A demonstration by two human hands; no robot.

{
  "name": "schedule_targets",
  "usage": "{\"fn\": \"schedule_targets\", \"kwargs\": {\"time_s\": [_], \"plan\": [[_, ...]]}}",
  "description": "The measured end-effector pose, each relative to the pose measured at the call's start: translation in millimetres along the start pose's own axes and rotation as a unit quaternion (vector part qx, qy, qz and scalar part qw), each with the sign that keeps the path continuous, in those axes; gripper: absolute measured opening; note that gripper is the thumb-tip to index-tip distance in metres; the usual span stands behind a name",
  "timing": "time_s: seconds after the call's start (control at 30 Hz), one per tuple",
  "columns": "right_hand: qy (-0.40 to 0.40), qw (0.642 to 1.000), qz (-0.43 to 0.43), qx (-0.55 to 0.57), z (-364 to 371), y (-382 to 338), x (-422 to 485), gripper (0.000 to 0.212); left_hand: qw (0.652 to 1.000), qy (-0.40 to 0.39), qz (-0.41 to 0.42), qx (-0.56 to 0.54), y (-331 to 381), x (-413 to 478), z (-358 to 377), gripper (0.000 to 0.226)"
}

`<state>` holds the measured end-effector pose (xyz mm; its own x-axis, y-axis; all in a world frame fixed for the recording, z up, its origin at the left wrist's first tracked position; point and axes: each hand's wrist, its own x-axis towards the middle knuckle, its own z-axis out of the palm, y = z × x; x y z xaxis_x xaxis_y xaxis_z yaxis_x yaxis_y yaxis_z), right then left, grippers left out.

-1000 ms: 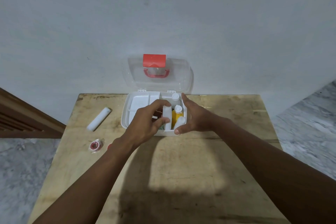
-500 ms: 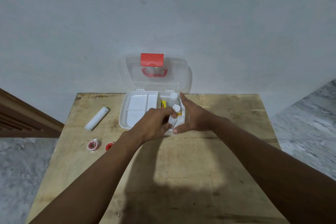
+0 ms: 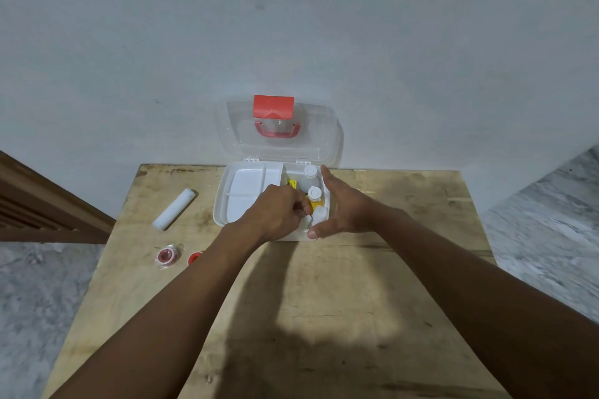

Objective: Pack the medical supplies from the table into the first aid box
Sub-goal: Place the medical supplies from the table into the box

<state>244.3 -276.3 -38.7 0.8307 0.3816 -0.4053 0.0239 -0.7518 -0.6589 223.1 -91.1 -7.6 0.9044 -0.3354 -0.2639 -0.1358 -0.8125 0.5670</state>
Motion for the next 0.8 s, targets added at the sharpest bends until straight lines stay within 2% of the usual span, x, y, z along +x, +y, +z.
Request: {"fn": "schedule_targets", "kwargs": {"time_s": [0.1,0.3,0.57,0.7,0.8], "plan": [[-0.005,1.0,0.001,0.003,-2,-3,-2,0.147,0.999,0.02,-0.008,-0.047,-4,-3,4,0.019],[-0.015,1.0,-0.004,-0.016,-5,-8,-5,0.145,0.995,0.081,-0.024,-0.058,-3,-13,10,0.03],[-0.024,0.999,-0.031,-0.037,-9,-13,-9,0.12,0.961,0.246,-0.049,-0.115,-11,-53,12,0.027],[-0.027,0.999,-0.024,-0.031,-6,-3,-1,0.149,0.943,0.308,-0.085,-0.094,-29,-84,17,0.028],[-0.026,0.997,-0.025,-0.07,-6,-17,-3,0.155,0.936,0.313,-0.137,-0.086,-51,-107,20,0.028]]}}
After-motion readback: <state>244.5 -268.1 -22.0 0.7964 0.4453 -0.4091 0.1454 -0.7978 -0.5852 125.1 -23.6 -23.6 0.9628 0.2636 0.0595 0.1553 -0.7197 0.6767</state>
